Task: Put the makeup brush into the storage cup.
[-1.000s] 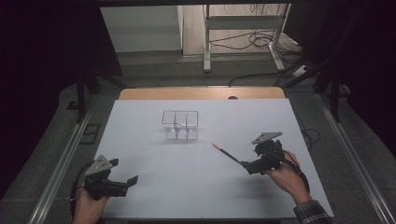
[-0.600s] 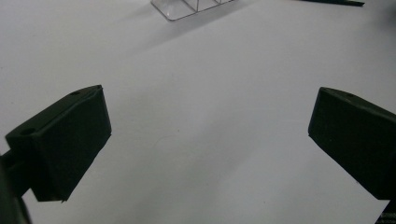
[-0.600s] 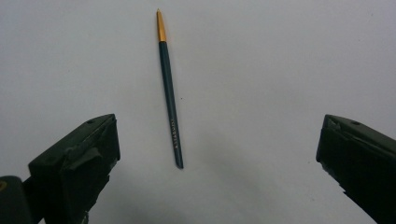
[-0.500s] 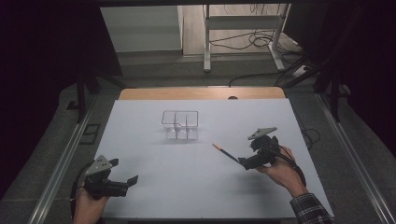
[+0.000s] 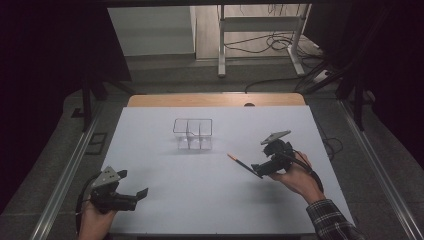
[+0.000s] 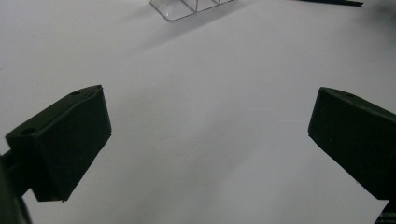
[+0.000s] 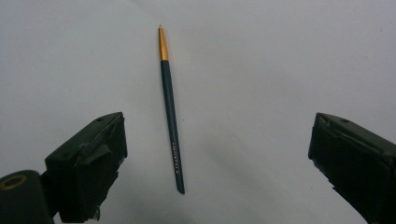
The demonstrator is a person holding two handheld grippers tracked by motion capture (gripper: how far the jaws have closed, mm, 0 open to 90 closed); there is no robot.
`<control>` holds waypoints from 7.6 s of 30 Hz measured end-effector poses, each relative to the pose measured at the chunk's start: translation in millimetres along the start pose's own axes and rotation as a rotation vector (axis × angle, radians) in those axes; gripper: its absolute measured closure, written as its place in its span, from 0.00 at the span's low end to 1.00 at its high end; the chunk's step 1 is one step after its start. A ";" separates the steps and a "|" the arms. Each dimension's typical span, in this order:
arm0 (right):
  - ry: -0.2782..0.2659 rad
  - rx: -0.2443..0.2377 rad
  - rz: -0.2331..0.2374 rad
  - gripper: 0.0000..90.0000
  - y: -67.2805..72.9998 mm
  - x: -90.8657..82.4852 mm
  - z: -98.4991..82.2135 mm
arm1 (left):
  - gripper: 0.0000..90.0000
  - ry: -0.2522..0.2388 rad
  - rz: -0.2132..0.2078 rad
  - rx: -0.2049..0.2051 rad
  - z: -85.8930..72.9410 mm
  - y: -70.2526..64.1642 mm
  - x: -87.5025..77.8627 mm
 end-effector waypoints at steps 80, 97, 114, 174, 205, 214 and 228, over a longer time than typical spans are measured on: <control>0.275 -0.121 0.227 0.93 15.4 52.4 10.2 | 0.01 0.019 -0.009 0.000 0.0 -2.3 1.2; 0.258 -0.054 0.259 0.94 10.7 47.4 12.4 | 0.01 0.019 -0.007 -0.002 0.1 -2.3 1.2; 0.309 -0.116 0.235 0.93 15.9 50.9 10.5 | 0.01 0.018 -0.007 -0.001 0.1 -2.3 1.1; 0.291 -0.104 0.274 0.94 11.9 40.1 14.5 | 0.01 0.020 -0.007 -0.003 0.7 -3.1 1.5; 0.050 -0.085 0.232 0.94 25.2 1.7 15.7 | 0.01 -0.010 -0.107 -0.075 9.0 -14.5 1.3; -0.016 -0.078 0.209 0.94 32.1 -4.7 13.1 | 0.04 -0.010 -0.104 -0.038 11.4 -26.2 4.9; -0.120 -0.066 0.180 0.94 45.6 -14.3 13.6 | 0.08 -0.075 -0.137 -0.098 17.4 -26.5 1.8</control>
Point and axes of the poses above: each handheld gripper's, and its own axes: x roughly forward along the jaws, z roughly out of its top, y roughly to its left, the point moved 3 cm from there along x, roughly forward along the jaws, and after that the axes turned 15 degrees about -x, right-handed, at the moved point
